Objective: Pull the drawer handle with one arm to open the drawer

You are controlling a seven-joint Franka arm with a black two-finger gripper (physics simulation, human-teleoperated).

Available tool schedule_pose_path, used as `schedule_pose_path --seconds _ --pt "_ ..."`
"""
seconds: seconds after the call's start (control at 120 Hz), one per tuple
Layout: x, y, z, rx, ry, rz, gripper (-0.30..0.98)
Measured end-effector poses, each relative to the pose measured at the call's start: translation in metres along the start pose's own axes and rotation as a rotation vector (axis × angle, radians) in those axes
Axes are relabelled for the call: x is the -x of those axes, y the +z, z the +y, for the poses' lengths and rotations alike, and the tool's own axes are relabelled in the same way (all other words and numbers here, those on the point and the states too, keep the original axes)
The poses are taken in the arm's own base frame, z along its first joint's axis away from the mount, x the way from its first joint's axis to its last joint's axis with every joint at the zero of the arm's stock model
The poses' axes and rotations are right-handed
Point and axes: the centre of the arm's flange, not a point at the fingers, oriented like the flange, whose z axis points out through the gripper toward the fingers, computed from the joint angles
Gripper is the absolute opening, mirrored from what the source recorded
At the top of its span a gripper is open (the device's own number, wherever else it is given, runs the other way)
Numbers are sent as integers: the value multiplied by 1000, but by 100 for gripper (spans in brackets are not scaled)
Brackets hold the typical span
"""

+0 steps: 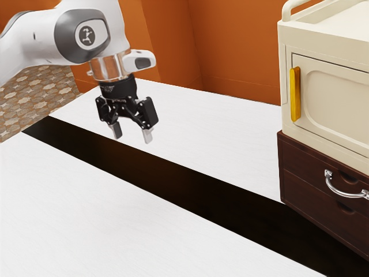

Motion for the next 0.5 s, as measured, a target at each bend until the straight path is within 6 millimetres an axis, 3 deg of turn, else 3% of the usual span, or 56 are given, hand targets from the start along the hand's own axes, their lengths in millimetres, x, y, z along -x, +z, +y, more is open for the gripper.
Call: schedule_pose_path --seconds 0.358,0.392,0.458,0.5 --pt "-1 -3 0 -6 65 12 69" --pt "1 -12 0 -7 69 28 69" --pt "17 -64 4 -12 83 121 69" --pt "26 -82 12 -10 105 146 69"
